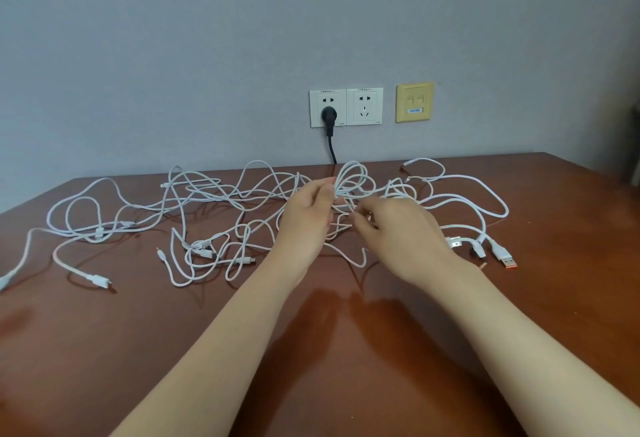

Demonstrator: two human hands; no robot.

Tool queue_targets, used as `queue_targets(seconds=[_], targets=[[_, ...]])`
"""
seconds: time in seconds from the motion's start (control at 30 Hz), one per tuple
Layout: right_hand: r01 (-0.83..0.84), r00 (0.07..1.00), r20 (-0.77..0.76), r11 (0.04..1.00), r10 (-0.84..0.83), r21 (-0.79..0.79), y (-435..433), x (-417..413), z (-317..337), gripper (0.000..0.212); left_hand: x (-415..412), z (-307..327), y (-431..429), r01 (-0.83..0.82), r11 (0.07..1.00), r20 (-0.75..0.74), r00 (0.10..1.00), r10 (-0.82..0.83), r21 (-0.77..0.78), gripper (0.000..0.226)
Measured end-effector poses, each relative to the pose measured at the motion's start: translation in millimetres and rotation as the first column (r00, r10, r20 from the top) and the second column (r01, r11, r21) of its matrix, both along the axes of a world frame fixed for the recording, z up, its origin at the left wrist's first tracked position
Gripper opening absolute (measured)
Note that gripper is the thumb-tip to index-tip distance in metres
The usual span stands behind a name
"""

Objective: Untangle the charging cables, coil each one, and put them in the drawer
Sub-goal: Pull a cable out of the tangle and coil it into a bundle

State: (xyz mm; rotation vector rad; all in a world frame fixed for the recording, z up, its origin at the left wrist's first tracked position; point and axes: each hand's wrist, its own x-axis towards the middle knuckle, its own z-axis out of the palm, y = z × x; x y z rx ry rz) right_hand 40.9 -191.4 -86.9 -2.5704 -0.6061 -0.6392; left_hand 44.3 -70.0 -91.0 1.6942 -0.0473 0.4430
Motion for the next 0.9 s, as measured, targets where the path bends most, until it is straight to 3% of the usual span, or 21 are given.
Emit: queue_targets(seconds=[0.1, 0.23, 0.37, 0.5, 0.63, 0.77, 0.9], targets=[[-0.04, 0.994, 0.101, 0.997, 0.046, -0.068, -1.7, -5.9, 3.2, 0.024, -2.7, -1.3, -0.9, -0.044, 0.988, 0.035, 0.999, 0.039, 0.145, 0.016], [-0.084, 0.975, 0.198, 0.991, 0.104, -0.109, -1.3, -8.5, 6.9, 0.017, -7.3, -2.9, 0.1, -0.108, 0.907, 0.103, 0.992, 0.072, 0.407, 0.024], [-0.065, 0.9, 0.415, 0.982, 0.135, -0.178, -0.8, -0.2, 2.1, 0.03, -10.6, -1.8, 1.9, -0.16, 0.816, 0.178, 0.981, 0.072, 0.556, 0.03], [-0.101, 0.953, 0.279, 0.993, 0.115, -0.063, -3.9, 1.2, 3.0, 0.024, -11.4, -0.9, -1.9, -0.133, 0.763, 0.173, 0.984, 0.028, 0.632, 0.032], [-0.122, 0.987, 0.123, 0.983, 0.105, 0.138, -10.7, 5.2, 7.2, 0.017, -10.0, -2.8, -2.2, -0.045, 0.806, 0.128, 0.991, -0.039, 0.59, 0.022], [-0.101, 0.994, 0.077, 0.919, 0.077, 0.38, -13.9, 6.1, 11.8, 0.012, -9.2, -1.5, -3.3, 0.004, 0.848, 0.127, 0.988, -0.084, 0.53, 0.022], [-0.056, 0.998, -0.004, 0.883, 0.066, 0.467, -15.0, 6.9, 12.9, 0.013, -12.3, 0.5, -3.5, 0.04, 0.861, 0.128, 0.984, -0.121, 0.506, 0.022]])
